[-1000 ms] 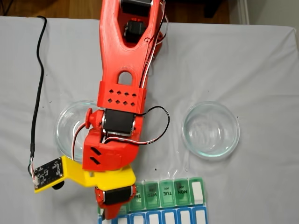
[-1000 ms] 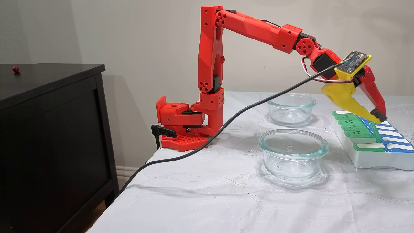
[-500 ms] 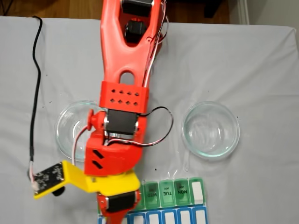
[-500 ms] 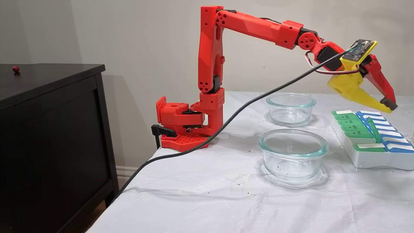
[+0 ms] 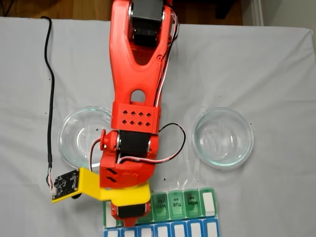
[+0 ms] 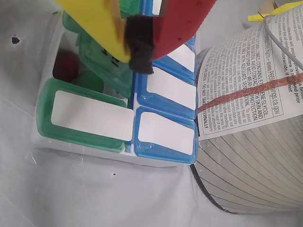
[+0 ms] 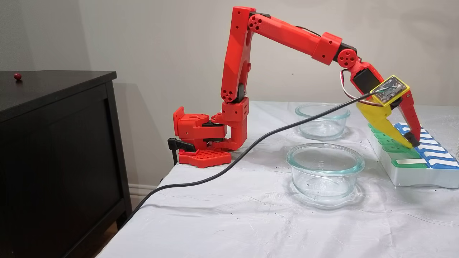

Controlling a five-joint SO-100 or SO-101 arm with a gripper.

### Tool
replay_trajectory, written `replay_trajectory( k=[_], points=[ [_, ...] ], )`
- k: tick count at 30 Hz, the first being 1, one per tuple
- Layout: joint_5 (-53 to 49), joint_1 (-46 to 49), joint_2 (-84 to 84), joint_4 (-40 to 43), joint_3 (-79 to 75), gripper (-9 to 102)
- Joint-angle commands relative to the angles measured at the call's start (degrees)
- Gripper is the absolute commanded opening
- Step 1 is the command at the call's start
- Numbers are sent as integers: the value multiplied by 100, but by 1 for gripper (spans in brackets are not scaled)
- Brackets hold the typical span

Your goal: Sort medicines into box.

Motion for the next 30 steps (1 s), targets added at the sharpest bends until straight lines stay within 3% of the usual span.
replay_trajectory(
  k=[1,8,16,30],
  points=[
    [176,53,123,773,-765,0],
    [439,9,158,1046,-598,0],
    [598,18,-413,-18,-580,0],
    [369,-132,-237,1028,-510,0]
  ],
)
